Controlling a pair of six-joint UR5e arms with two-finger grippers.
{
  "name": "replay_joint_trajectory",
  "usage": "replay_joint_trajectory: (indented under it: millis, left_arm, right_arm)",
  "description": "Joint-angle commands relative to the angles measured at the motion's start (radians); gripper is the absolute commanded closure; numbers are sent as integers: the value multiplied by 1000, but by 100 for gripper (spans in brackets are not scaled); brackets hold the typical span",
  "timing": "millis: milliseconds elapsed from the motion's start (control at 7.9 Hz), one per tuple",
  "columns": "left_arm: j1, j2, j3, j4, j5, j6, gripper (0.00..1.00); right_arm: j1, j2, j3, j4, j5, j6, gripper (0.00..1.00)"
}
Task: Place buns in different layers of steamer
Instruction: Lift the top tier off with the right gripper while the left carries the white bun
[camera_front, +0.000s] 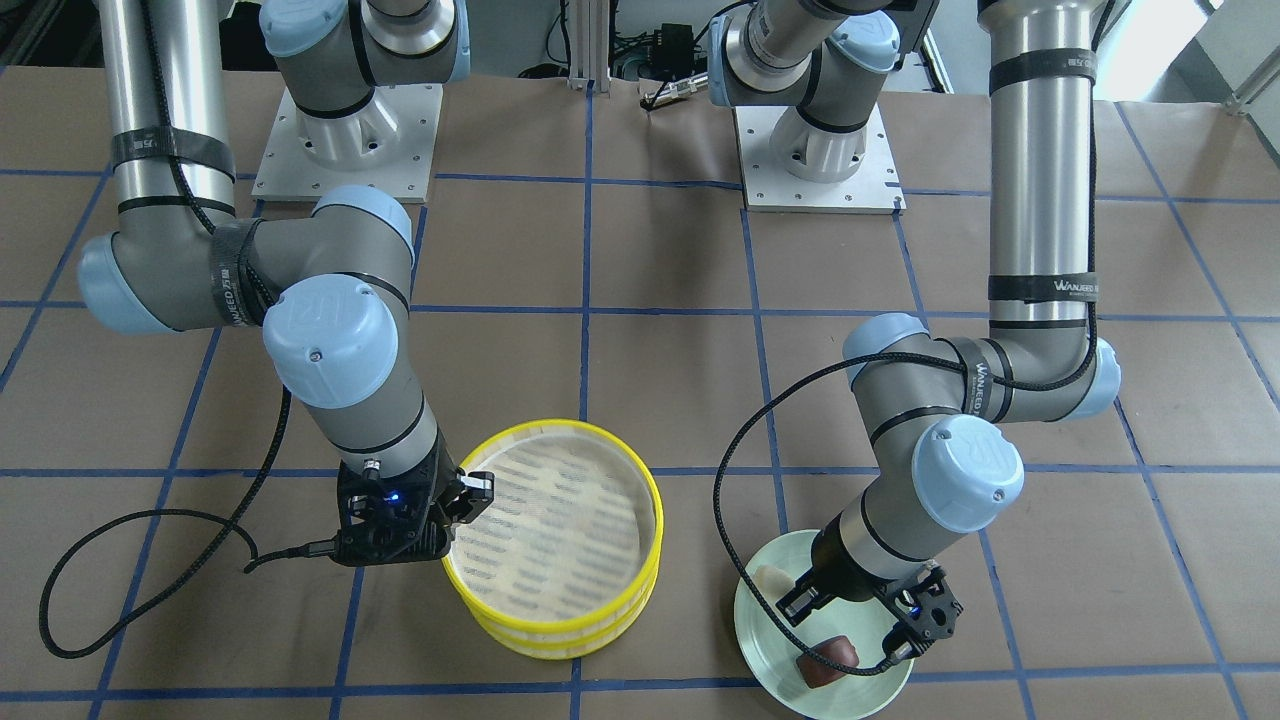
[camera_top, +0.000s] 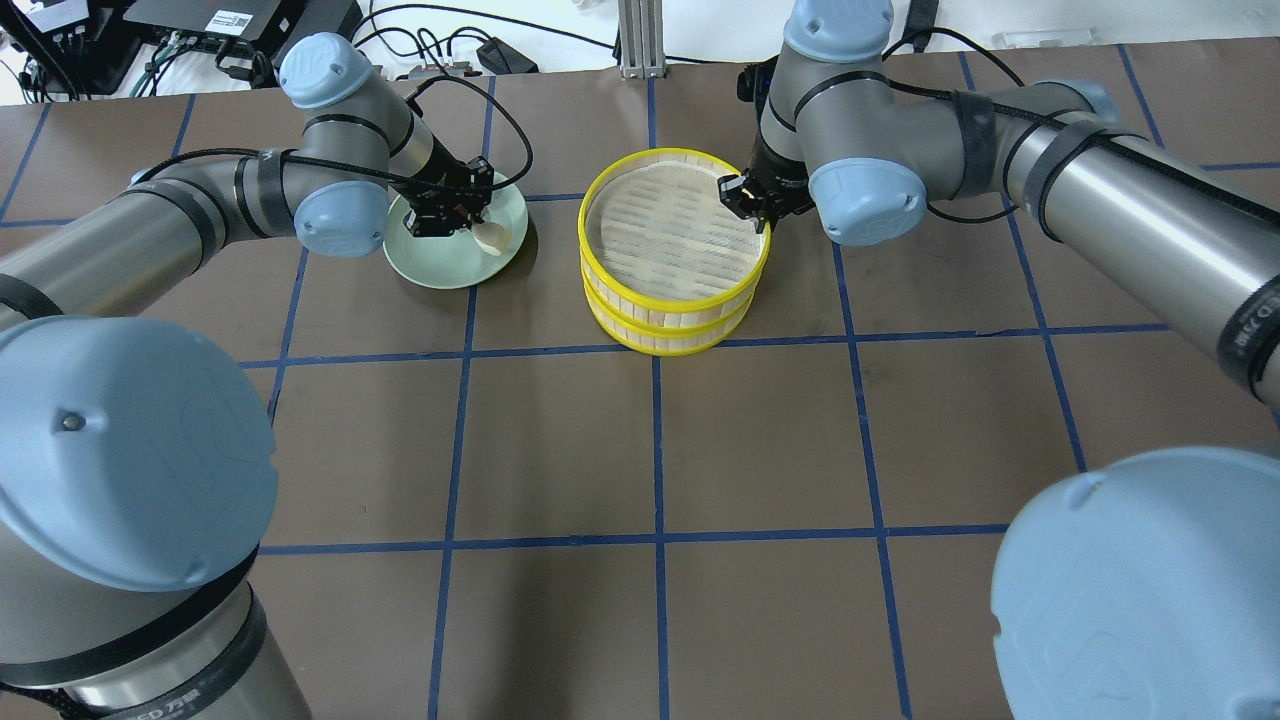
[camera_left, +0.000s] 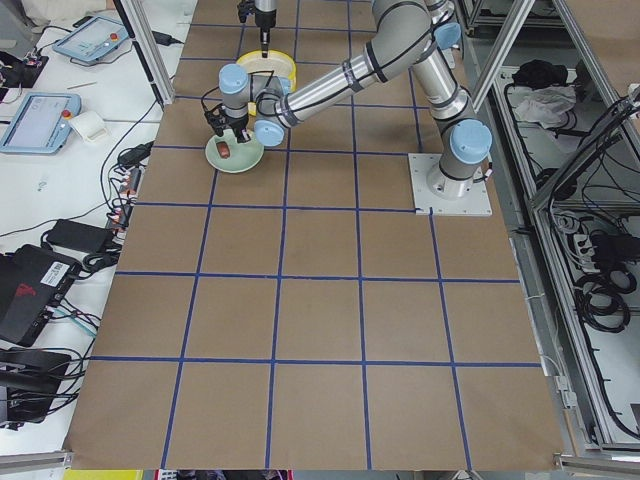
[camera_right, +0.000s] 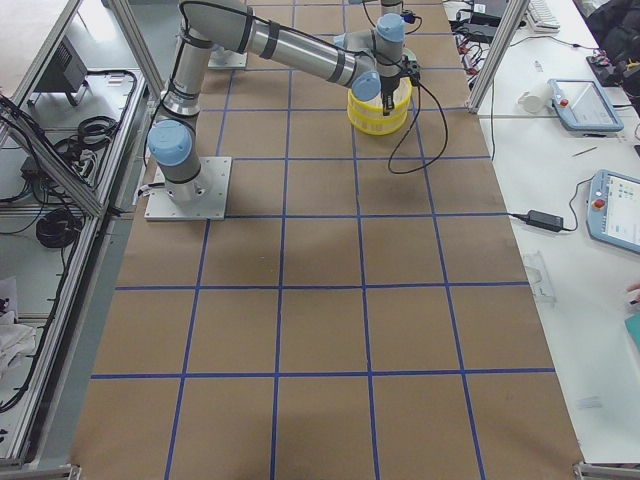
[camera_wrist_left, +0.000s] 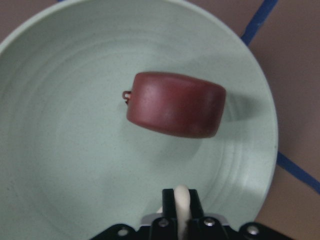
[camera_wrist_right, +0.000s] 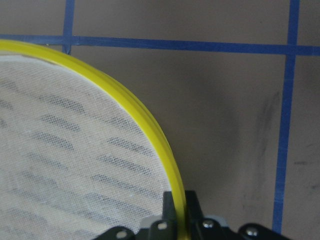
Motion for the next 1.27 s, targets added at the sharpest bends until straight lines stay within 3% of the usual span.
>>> replay_joint_trajectory:
  millis: [0, 253, 759, 1139]
  left_arm:
    - [0, 50, 7, 2, 7, 71, 100]
    - [9, 76, 7, -1, 10, 94, 100]
    - [12, 146, 2, -4, 0, 96, 100]
    - [-99, 176, 1, 7, -48, 37, 100]
  right_arm:
    - [-7, -7, 0, 43, -16, -5, 100]
    - [-10, -33, -3, 58, -28, -3, 100]
    - [-151, -183, -20, 266, -39, -117, 100]
    - [-278, -286, -21, 387, -62, -284, 100]
